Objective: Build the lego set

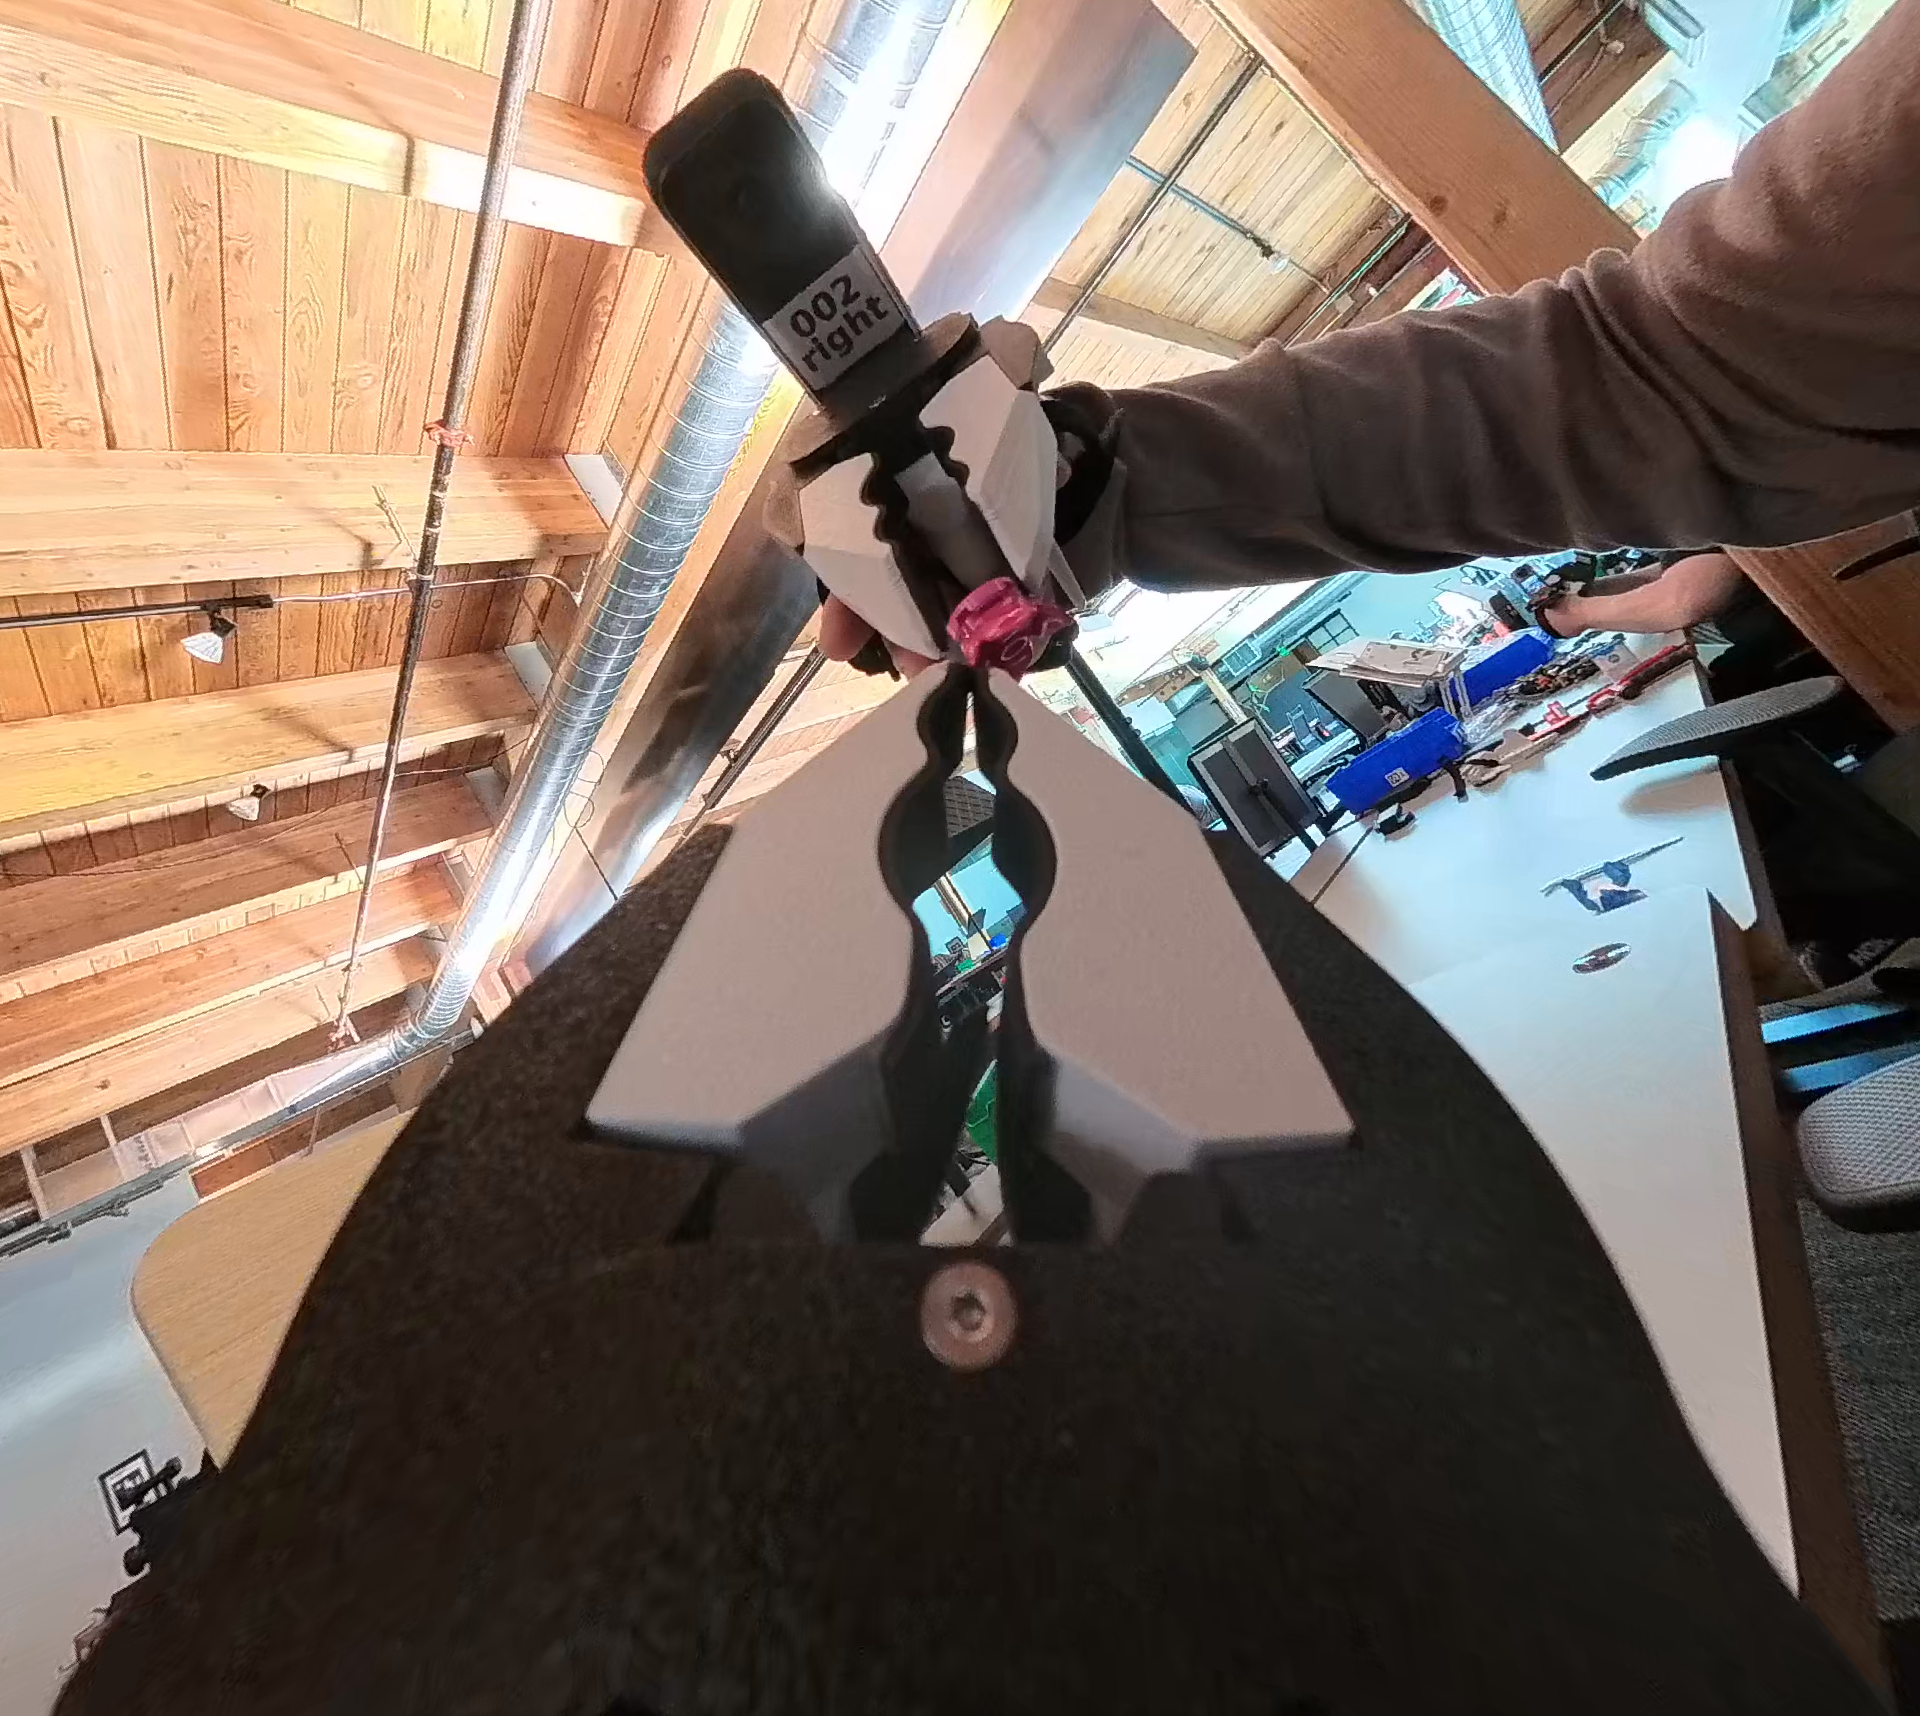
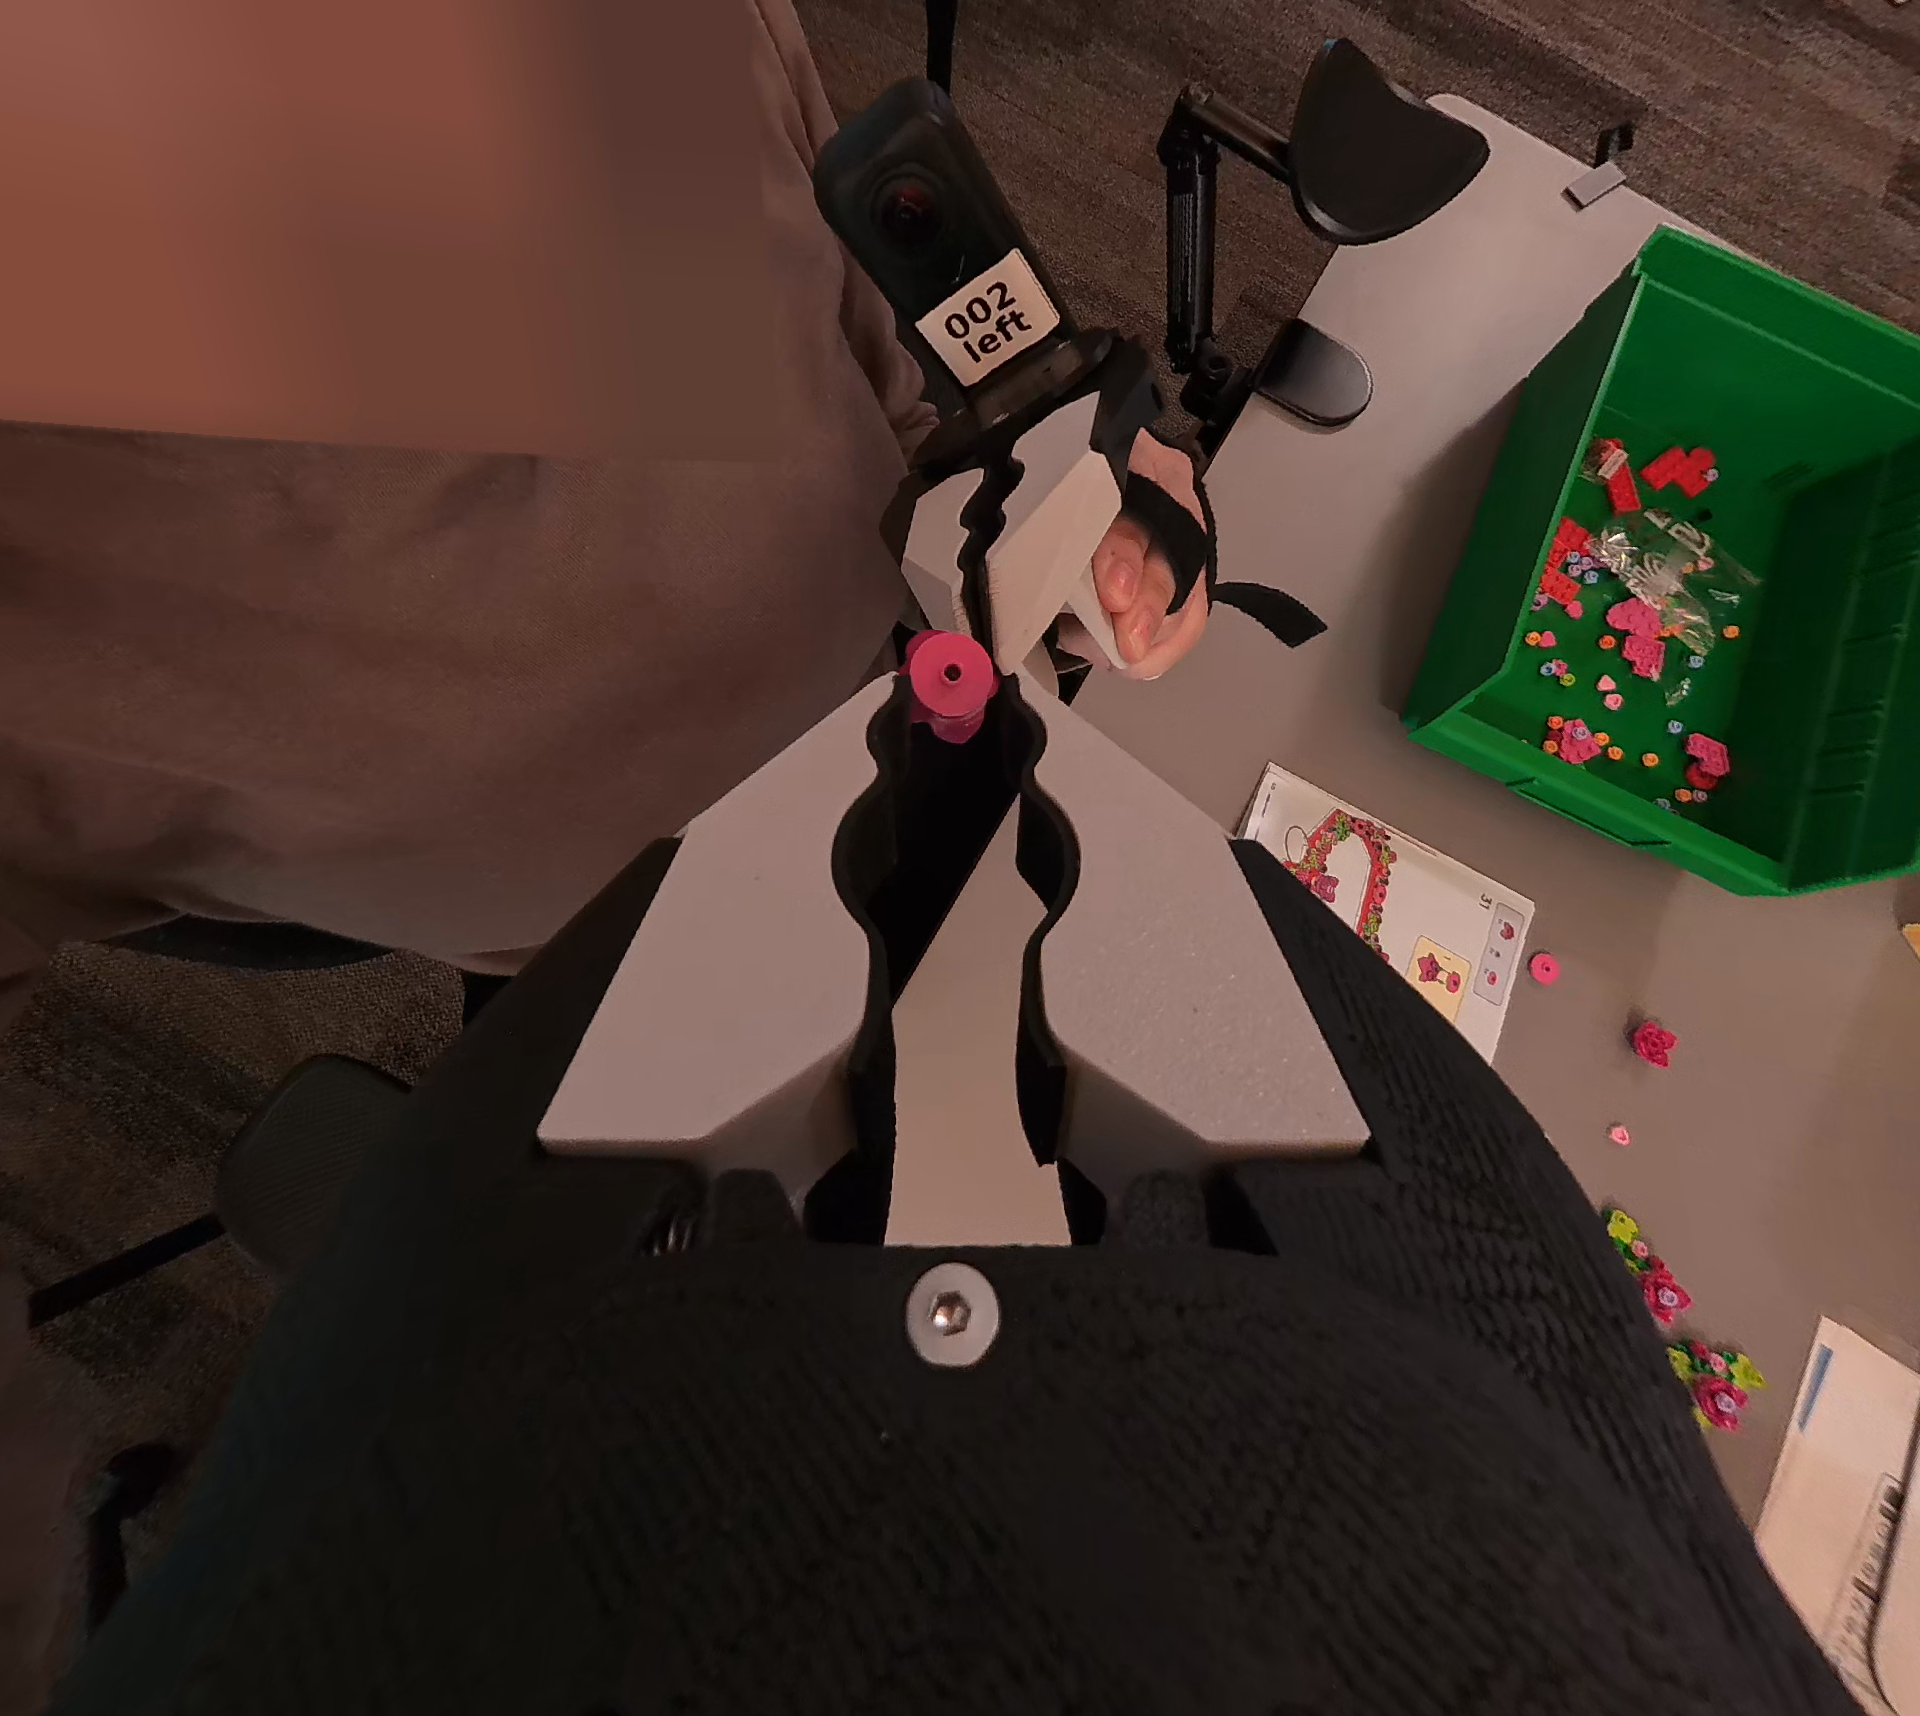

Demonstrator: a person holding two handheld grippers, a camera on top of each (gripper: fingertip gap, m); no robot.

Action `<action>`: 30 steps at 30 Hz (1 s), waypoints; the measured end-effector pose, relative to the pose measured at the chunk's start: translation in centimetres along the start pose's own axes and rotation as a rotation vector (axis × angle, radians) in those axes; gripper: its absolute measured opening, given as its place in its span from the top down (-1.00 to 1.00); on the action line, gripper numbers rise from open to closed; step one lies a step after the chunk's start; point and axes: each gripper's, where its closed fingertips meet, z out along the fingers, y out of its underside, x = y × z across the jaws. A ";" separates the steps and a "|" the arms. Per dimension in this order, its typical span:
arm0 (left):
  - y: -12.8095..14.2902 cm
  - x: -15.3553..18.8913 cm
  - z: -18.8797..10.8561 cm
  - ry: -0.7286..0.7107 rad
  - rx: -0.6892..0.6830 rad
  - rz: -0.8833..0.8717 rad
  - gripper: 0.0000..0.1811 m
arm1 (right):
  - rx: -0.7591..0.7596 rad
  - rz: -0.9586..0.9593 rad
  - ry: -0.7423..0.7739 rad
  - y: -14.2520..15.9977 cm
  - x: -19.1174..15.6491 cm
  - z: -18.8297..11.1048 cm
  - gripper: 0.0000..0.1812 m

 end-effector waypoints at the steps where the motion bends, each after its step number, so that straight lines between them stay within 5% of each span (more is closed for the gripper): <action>1: 0.0 0.0 0.0 0.000 0.000 0.000 1.00 | 0.001 0.000 0.000 0.0 0.0 0.0 0.83; 13: 0.5 -1.1 -0.1 -0.060 -0.030 -0.015 1.00 | 0.090 -0.011 0.100 -0.1 0.4 -1.0 0.64; 17: 1.6 -2.5 -0.3 -0.134 -0.080 -0.026 1.00 | 0.199 -0.152 0.402 0.1 2.1 -1.2 0.48; 21: 2.5 -3.0 -0.4 -0.167 -0.119 -0.046 1.00 | 0.129 -0.474 0.845 -0.1 3.3 -0.2 0.44; 26: 2.7 -2.8 -0.3 -0.152 -0.128 -0.055 1.00 | -0.048 -0.594 1.086 0.2 4.2 0.9 0.46; 30: 2.6 -2.8 -0.3 -0.146 -0.126 -0.058 1.00 | -0.136 -0.678 1.139 0.3 4.4 0.5 0.62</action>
